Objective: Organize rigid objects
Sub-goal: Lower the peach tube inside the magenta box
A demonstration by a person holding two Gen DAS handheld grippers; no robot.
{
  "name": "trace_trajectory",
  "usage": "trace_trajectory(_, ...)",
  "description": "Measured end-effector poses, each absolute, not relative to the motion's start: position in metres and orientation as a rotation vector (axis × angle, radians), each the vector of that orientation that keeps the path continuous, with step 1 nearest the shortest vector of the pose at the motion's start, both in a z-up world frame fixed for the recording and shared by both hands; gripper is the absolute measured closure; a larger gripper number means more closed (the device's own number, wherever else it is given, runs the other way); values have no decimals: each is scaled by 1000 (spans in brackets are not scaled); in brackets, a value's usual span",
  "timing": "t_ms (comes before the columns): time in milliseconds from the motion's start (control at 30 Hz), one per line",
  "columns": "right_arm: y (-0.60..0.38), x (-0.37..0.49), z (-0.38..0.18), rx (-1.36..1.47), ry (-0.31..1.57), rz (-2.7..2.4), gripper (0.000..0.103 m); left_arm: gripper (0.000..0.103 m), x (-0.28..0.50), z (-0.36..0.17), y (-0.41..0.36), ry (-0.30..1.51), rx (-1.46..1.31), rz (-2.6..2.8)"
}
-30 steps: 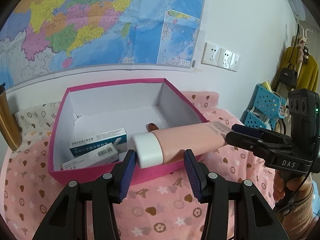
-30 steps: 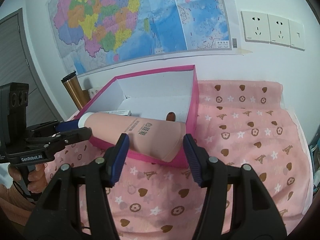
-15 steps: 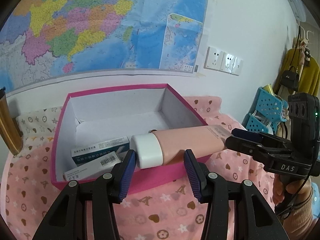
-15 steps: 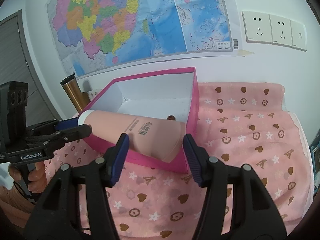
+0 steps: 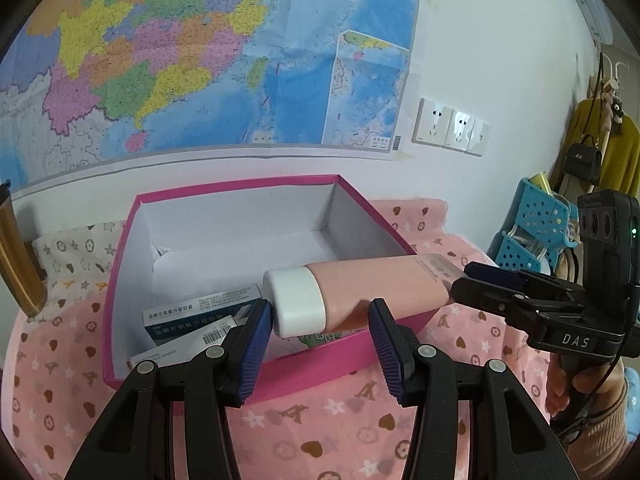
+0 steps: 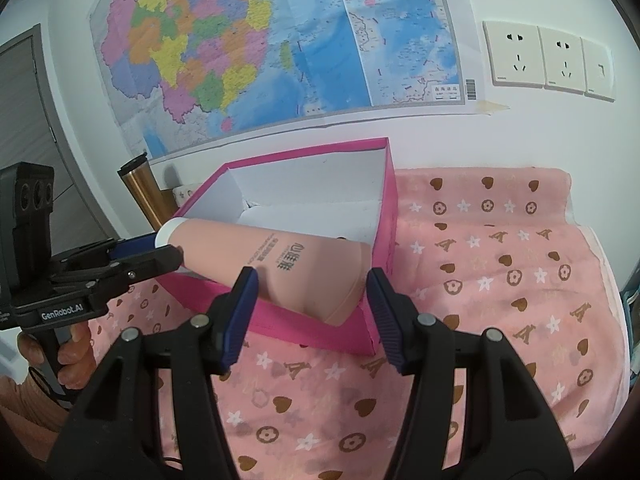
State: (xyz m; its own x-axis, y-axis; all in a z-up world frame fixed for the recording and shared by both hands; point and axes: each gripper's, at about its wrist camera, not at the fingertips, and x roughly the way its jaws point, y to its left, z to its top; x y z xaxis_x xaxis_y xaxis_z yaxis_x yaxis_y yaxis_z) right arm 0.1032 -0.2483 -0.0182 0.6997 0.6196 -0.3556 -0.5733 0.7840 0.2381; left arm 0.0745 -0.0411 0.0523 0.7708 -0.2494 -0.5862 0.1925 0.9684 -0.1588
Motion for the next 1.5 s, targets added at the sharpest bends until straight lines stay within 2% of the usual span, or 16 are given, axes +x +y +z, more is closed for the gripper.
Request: trace_trajectory(1500,-238,137,-18,111,468,639,44,51,106,38,-38,689,-95,-215)
